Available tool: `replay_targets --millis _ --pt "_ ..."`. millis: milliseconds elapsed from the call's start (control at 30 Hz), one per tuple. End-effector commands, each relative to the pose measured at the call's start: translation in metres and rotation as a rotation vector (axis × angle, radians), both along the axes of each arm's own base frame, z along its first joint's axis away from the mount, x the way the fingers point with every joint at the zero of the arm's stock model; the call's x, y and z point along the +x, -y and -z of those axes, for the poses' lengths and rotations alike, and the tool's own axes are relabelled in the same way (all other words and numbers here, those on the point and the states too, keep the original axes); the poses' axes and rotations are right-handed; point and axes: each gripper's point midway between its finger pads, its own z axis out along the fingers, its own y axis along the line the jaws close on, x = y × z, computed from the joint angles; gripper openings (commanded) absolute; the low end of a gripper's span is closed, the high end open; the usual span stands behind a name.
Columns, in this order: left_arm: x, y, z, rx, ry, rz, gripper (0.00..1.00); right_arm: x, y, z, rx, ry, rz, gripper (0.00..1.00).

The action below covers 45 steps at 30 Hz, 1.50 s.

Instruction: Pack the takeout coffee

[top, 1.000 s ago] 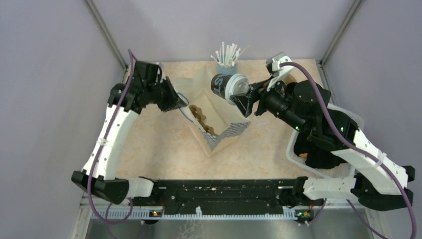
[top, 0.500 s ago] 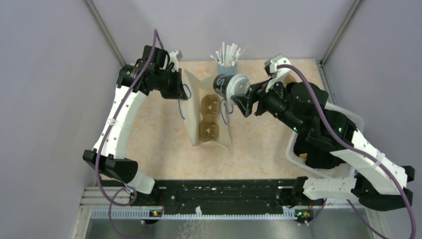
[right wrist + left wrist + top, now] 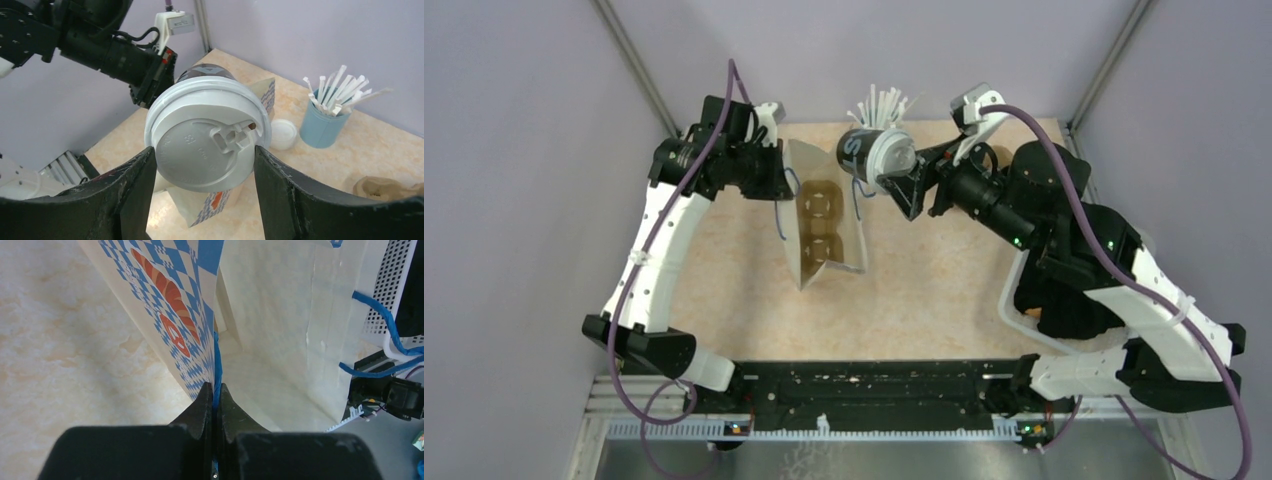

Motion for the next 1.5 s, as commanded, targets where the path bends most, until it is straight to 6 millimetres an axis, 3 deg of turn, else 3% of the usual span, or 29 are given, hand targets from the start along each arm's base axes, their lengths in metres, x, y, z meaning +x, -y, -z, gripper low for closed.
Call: replay_targets --millis 0,233,400,500,667,867,1067,1233,1300,1367,1433,1467 --pt "0.005 0.012 -0.016 -0.069 0.079 0.039 0.0 -0.01 -0.005 -0.017 -0.012 0.045 -0.081 0.65" --pt "0.003 0.017 -0.019 -0.087 0.097 0.078 0.0 -0.018 -0.023 -0.009 -0.135 0.06 -0.198 0.64" --pt "0.009 0.023 -0.008 -0.105 0.085 0.089 0.02 -0.015 -0.017 -0.02 -0.09 0.061 -0.157 0.64" --pt "0.004 0.038 0.001 -0.166 0.024 0.132 0.04 -0.014 -0.013 -0.021 -0.083 0.055 -0.138 0.64" --pt "-0.01 0.083 -0.016 -0.24 0.117 0.325 0.0 -0.011 -0.002 -0.023 -0.07 0.059 -0.094 0.64" --pt "-0.012 0.115 -0.007 -0.175 0.089 0.448 0.01 -0.013 0.018 -0.034 -0.01 0.074 -0.037 0.64" --pt "-0.016 0.125 -0.01 -0.197 0.092 0.512 0.02 -0.016 0.035 -0.038 0.013 0.072 0.001 0.64" --pt "-0.013 0.121 0.003 -0.157 0.067 0.489 0.04 -0.017 0.045 -0.038 0.029 0.071 0.027 0.64" --pt "-0.006 0.118 0.009 -0.124 0.056 0.455 0.12 -0.017 0.047 -0.039 0.03 0.073 0.029 0.64" --pt "0.003 0.116 0.013 -0.103 0.043 0.407 0.29 -0.018 0.047 -0.039 0.027 0.073 0.029 0.64" --pt "0.01 0.112 0.012 -0.093 0.008 0.31 0.56 -0.018 0.048 -0.039 0.024 0.074 0.029 0.64" --pt "0.012 0.11 0.005 -0.098 0.001 0.267 0.64 -0.018 0.048 -0.039 0.022 0.074 0.03 0.64"
